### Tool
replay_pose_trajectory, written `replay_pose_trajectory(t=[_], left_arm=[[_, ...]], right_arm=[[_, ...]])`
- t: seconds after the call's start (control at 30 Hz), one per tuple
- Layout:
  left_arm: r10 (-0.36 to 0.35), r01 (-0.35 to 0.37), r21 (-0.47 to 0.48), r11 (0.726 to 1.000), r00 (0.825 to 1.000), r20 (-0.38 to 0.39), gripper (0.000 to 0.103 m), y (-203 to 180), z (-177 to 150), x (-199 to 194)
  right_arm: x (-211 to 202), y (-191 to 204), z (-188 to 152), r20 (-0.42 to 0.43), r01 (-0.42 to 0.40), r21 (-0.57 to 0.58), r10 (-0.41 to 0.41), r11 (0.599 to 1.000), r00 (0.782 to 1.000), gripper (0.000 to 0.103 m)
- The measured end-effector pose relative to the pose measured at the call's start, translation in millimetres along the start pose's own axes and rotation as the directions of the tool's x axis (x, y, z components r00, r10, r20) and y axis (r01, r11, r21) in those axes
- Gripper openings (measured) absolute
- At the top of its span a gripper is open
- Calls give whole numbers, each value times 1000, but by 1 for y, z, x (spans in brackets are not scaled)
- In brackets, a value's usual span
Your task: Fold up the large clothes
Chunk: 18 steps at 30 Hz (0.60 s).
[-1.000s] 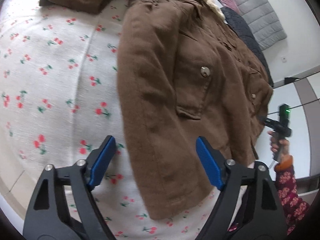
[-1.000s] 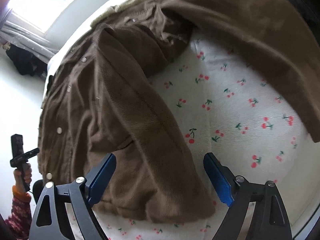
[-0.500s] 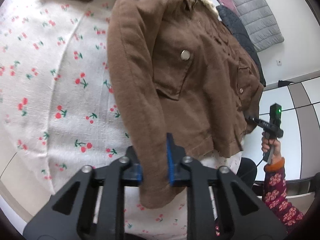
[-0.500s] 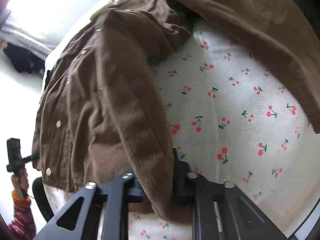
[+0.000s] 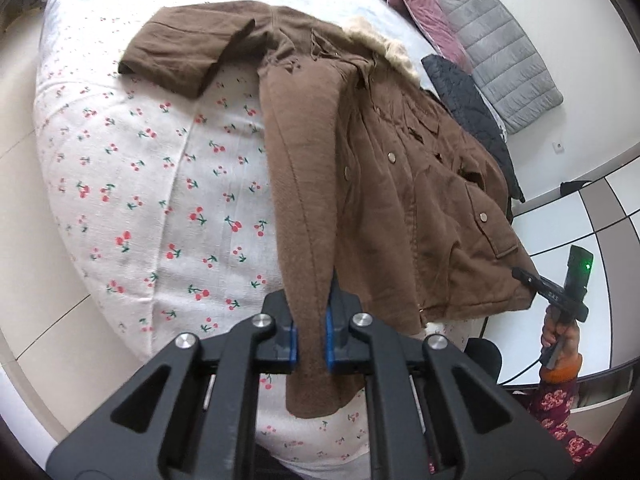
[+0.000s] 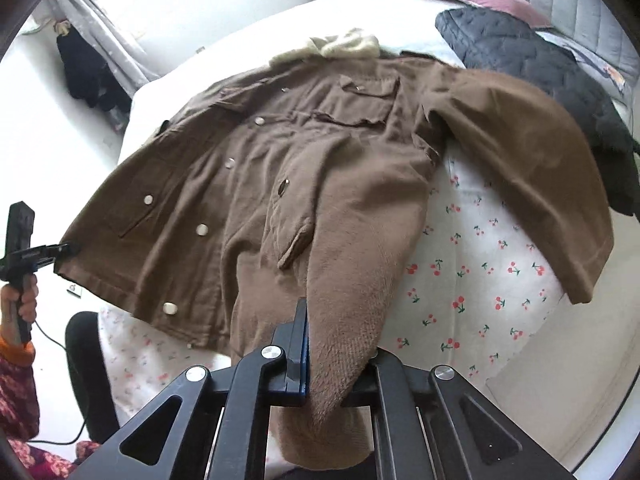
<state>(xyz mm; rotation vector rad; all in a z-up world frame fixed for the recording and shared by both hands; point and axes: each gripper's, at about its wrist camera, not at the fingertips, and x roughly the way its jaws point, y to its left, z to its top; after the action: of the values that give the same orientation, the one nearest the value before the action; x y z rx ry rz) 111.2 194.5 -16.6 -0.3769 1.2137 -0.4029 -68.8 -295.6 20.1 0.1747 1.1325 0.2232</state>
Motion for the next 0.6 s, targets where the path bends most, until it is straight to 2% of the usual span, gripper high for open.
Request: replay_pose_trajectory(t=[0.1, 0.27, 0.33, 0.4, 0.43, 0.47, 0.5, 0.53, 0.57, 0.6], left_arm=[[-5, 5, 5, 1000, 1000, 5, 11, 1, 0, -11], [22, -22, 42, 999, 1000, -3, 11, -2, -11, -23], [69, -67, 56, 996, 997, -27, 11, 4, -18, -16], [158, -149, 91, 985, 983, -95, 13, 14, -26, 5], [192, -180, 98, 979, 974, -121, 13, 18, -29, 13], [240, -225, 107, 969, 957, -163, 13, 25, -33, 25], [260, -242, 113, 964, 946, -191, 14, 30, -35, 31], [279, -262, 109, 959, 938, -205, 16, 37, -35, 35], [291, -276, 102, 956, 937, -193, 21, 41, -32, 34], [302, -289, 97, 952, 938, -169, 37, 44, -27, 31]], right_arm=[[-12, 0, -1, 3, -4, 18, 4, 1000, 1000, 7], [-21, -26, -16, -17, -18, 81, 20, 997, 1000, 7], [-12, -38, -22, -44, -7, 114, 12, 993, 999, 7], [10, -51, -34, -108, 42, 146, -26, 988, 994, 10], [23, -55, -39, -151, 84, 145, -62, 986, 987, 12], [37, -59, -44, -201, 143, 139, -113, 980, 973, 17], [49, -62, -49, -251, 201, 126, -164, 972, 954, 25], [61, -65, -54, -307, 279, 103, -236, 955, 922, 27], [67, -68, -57, -329, 323, 92, -277, 942, 903, 30], [67, -70, -56, -325, 324, 102, -276, 941, 905, 31]])
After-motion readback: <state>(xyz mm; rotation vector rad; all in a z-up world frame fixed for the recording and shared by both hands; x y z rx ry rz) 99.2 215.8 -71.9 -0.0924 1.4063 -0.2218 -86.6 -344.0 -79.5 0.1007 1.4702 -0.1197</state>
